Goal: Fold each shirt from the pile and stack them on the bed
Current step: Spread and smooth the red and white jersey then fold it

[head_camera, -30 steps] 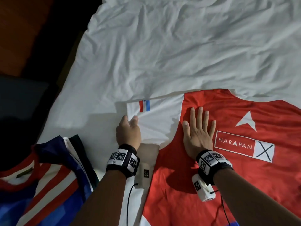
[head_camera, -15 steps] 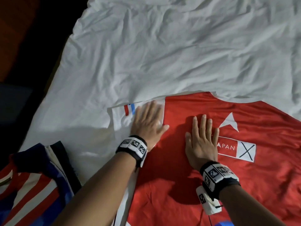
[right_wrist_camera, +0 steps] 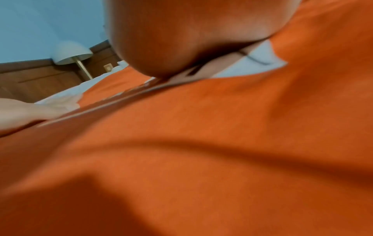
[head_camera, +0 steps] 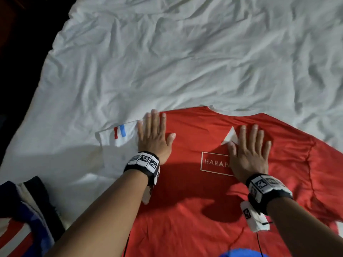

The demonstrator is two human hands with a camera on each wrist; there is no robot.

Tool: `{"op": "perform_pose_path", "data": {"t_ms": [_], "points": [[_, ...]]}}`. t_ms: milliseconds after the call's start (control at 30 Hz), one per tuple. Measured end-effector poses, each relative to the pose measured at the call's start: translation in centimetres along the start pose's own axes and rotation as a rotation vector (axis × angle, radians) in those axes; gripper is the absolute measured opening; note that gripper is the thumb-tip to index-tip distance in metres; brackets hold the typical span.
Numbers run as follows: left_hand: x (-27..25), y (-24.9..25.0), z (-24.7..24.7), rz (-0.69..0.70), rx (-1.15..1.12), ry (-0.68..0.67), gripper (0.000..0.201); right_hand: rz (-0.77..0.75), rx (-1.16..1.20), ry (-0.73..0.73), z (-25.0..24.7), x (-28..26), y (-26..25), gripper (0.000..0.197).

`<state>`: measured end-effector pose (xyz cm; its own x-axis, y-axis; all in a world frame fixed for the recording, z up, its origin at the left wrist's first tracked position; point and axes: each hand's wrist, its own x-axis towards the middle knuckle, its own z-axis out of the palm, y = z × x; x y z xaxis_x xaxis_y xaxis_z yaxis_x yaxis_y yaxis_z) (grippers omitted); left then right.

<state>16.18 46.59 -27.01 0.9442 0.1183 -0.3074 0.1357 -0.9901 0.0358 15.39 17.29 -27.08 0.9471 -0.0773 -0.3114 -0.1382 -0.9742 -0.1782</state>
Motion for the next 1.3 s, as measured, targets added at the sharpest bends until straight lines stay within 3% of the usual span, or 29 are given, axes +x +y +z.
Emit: {"op": "perform_pose_path", "data": {"t_ms": [67,167,200,333,533,600,633,700,767,833,1000,1067,1100,1167,1233,1300], "points": [[-0.7,2.8,-0.7,0.043,-0.043,0.062,0.074,0.021,0.012,0.039,-1.0,-0.1,0.6,0.078],[-1.7,8.6,-0.2,0.368,-0.028,0.051,0.073,-0.281,-0.067,0.015,-0.9,-0.6,-0.6,0.069],[-1.8,9.9,0.2,0.414,-0.018,0.019,0.072,-0.344,-0.082,-0.015,-0.7,-0.5,-0.8,0.067],[-0.1,9.1,1.6,0.268,-0.002,-0.070,0.071,-0.215,-0.090,-0.046,-0.8,1.6,2.7,0.065],[1.1,3.7,0.5,0.014,0.013,-0.061,0.072,0.181,-0.015,-0.050,-3.5,3.3,11.6,0.076],[0.1,4.3,0.3,-0.029,-0.008,0.017,0.072,0.294,0.007,-0.015,-4.1,2.2,12.5,0.079],[-1.0,5.5,0.2,0.007,-0.027,0.068,0.072,0.258,-0.002,0.033,-4.2,1.2,11.9,0.079],[-4.4,9.1,1.1,0.219,-0.052,0.126,0.073,-0.026,-0.024,0.093,-3.3,-2.0,9.3,0.074],[-8.6,12.2,3.2,0.429,-0.028,0.059,0.072,-0.304,-0.068,0.005,-0.7,-5.7,7.2,0.068],[-10.8,12.4,4.8,0.420,0.021,0.009,0.071,-0.273,-0.088,-0.084,0.9,-8.1,7.9,0.066],[-11.0,3.8,4.6,0.042,0.091,0.060,0.075,0.115,-0.051,-0.053,-0.7,-8.9,16.0,0.074],[-11.7,2.9,3.8,-0.018,0.104,0.078,0.076,0.190,-0.079,-0.020,-1.6,-9.7,16.9,0.080],[-12.2,4.0,3.4,0.010,0.080,0.116,0.075,0.150,-0.075,0.025,-1.8,-10.5,16.1,0.079],[-13.7,7.2,3.6,0.168,0.011,0.155,0.075,-0.080,-0.059,0.070,-1.0,-12.4,13.6,0.074],[-15.5,9.7,4.9,0.352,0.001,0.120,0.074,-0.275,-0.067,0.006,0.9,-14.3,11.6,0.069],[-16.6,9.7,6.1,0.321,0.039,0.067,0.073,-0.217,-0.051,-0.047,1.9,-15.5,12.2,0.068]]}}
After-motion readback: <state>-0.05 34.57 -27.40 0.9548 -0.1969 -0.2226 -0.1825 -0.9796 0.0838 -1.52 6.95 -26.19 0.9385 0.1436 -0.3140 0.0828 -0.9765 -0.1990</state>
